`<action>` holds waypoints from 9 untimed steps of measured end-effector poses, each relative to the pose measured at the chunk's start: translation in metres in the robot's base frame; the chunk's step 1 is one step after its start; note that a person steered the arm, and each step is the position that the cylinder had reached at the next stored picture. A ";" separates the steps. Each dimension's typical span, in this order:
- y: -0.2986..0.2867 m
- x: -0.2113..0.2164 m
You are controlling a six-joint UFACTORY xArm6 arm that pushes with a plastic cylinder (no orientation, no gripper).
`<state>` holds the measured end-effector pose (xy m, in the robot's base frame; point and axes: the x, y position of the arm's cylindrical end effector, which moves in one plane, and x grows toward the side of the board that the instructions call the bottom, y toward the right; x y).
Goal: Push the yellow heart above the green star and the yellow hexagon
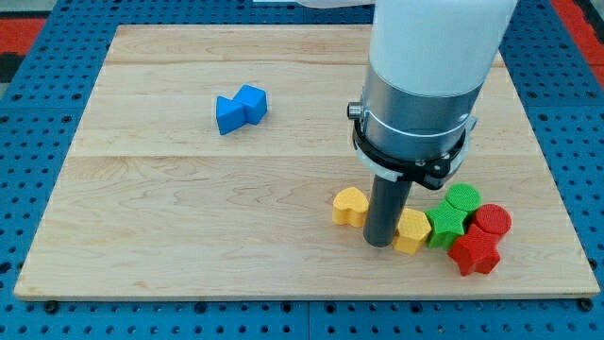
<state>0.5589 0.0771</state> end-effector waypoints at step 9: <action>-0.058 -0.059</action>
<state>0.5001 0.0191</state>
